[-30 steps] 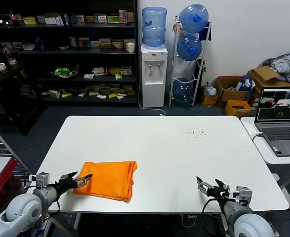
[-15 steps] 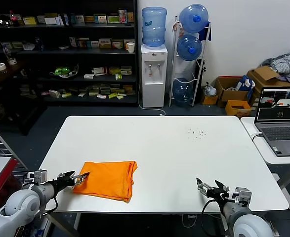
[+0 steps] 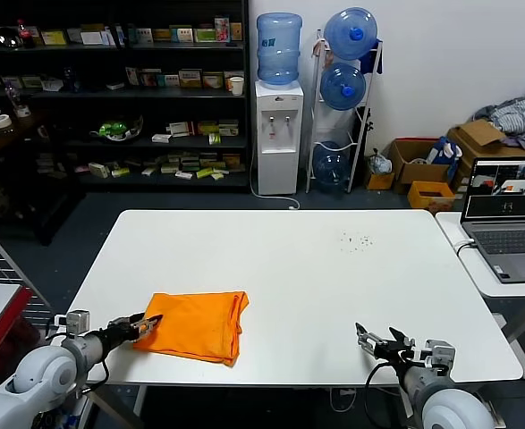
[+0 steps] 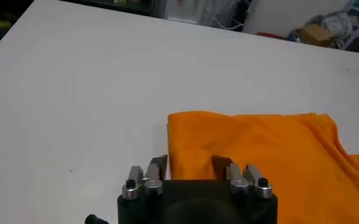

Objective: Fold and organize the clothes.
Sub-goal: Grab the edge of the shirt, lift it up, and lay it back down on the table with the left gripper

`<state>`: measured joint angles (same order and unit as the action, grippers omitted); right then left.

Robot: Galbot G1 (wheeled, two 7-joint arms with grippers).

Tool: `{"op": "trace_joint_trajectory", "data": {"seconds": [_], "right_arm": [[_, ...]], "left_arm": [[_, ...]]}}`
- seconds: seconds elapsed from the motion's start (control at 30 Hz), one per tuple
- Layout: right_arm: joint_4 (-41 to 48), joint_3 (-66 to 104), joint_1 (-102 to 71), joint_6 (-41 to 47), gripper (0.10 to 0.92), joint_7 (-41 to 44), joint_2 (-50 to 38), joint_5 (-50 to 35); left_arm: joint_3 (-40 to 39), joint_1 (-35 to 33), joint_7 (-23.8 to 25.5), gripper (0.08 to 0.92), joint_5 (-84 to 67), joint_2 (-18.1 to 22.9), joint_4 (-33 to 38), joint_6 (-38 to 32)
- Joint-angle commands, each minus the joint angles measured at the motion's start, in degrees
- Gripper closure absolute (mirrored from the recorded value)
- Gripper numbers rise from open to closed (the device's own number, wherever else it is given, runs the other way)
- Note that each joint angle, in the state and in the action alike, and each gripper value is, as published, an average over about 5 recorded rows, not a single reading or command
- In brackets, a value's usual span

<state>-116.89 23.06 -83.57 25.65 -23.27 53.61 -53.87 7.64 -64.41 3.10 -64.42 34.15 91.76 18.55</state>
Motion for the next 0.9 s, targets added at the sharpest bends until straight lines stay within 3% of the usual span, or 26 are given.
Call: {"op": "trace_joint_trajectory", "data": {"seconds": [0.03, 0.43, 0.7, 0.9], "right_arm": [[0.0, 0.0, 0.0, -0.1, 0.203, -0.1, 0.0, 0.0], [0.3, -0.3, 0.1, -0.3, 0.203, -0.1, 0.5, 0.4], [-0.7, 0.4, 0.3, -2.2, 0.203, 2.5, 0.5, 5.0], [-4.4, 2.0, 0.2, -4.1, 0.203, 4.4, -0.2, 8.2]], "left_arm": [[0.1, -0.1, -0.2, 0.506, -0.1, 0.2, 0.2, 0.1], [3.0, -2.8, -4.5, 0.845, 0.4, 1.0, 6.5, -1.4], [12.0, -10.3, -15.8, 0.876, 12.5, 2.8, 21.5, 1.3], [20.3, -15.5, -18.7, 0.876, 17.8, 2.3, 22.2, 2.5]]}}
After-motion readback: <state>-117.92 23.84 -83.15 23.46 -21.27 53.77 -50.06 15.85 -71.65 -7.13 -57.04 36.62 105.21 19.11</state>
